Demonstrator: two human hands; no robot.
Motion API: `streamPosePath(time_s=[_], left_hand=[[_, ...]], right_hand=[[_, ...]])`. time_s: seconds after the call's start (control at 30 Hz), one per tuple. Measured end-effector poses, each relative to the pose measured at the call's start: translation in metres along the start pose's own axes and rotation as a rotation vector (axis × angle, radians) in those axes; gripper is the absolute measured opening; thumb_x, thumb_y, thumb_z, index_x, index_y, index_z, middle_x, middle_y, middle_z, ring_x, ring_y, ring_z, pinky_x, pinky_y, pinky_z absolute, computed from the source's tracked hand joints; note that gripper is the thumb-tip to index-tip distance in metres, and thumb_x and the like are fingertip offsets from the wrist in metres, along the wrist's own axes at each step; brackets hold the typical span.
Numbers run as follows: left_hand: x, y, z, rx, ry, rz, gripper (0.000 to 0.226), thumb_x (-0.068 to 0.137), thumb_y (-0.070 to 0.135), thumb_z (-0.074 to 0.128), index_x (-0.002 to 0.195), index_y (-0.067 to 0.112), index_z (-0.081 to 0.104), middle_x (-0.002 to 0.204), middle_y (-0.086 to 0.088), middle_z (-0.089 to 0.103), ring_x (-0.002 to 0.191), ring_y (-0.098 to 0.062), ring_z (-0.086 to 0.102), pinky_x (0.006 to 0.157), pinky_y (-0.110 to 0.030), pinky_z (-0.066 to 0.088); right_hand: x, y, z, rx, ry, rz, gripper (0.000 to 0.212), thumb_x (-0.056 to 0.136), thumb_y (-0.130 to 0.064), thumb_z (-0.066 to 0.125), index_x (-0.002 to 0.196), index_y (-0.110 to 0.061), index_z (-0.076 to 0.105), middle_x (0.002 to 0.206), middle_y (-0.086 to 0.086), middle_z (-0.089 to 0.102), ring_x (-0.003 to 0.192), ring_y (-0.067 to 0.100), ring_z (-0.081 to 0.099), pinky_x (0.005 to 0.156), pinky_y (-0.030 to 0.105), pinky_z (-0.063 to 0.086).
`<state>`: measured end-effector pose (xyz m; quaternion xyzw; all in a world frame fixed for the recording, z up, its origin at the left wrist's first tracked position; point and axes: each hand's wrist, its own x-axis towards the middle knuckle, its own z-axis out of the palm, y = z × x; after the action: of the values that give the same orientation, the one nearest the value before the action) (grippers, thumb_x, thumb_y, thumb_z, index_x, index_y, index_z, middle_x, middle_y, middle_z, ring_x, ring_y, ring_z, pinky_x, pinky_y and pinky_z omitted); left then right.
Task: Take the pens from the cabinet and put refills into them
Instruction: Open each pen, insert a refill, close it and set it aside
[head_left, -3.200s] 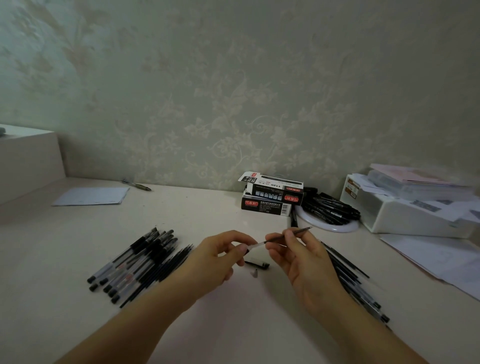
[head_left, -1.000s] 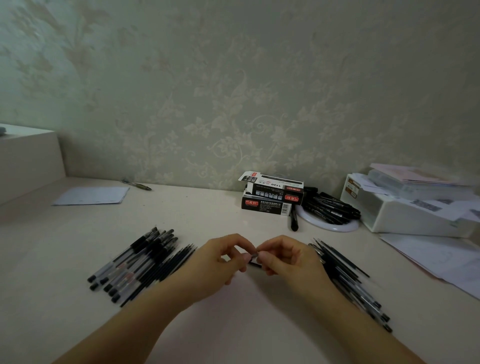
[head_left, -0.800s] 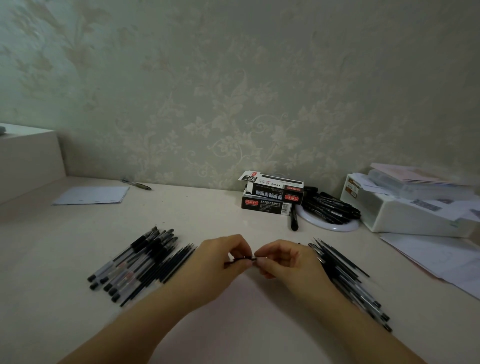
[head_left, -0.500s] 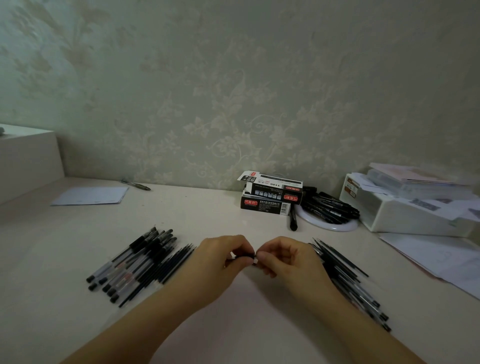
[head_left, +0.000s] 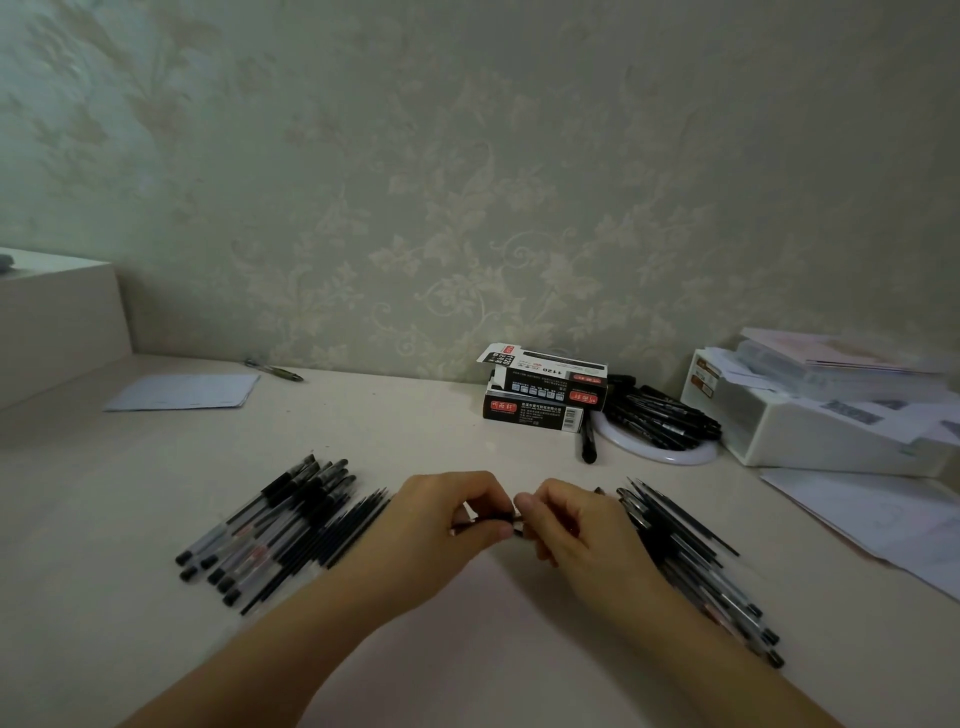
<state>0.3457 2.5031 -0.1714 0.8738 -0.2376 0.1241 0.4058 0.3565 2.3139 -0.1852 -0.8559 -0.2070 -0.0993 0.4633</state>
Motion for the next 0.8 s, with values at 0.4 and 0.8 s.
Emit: streamPosePath(time_s=[0.4, 0.8], left_hand=[[0.0008, -0.0021, -0.0022, 0.042, 0.056, 0.008, 0.003, 0.083, 0.031, 0.071, 0.085, 0.032, 0.069, 0.079, 0.023, 0.064, 0.068, -0.002, 0.057, 0.062, -0.009, 0.042], [0.0005, -0.0002, -0.0007, 0.037, 0.055, 0.026, 0.002, 0.084, 0.031, 0.07, 0.085, 0.031, 0.069, 0.078, 0.022, 0.064, 0.071, -0.001, 0.057, 0.064, -0.008, 0.041]], right_hand=[[0.0021, 0.0056, -0.0047, 0.032, -0.09, 0.013, 0.009, 0.093, -0.037, 0.063, 0.087, -0.032, 0.066, 0.083, -0.01, 0.07, 0.066, 0.003, 0.06, 0.062, 0.017, 0.049], [0.0008, 0.0027, -0.0045, 0.067, -0.1, 0.003, 0.015, 0.096, -0.035, 0.057, 0.084, -0.03, 0.064, 0.078, -0.007, 0.069, 0.062, 0.004, 0.058, 0.06, 0.018, 0.048]])
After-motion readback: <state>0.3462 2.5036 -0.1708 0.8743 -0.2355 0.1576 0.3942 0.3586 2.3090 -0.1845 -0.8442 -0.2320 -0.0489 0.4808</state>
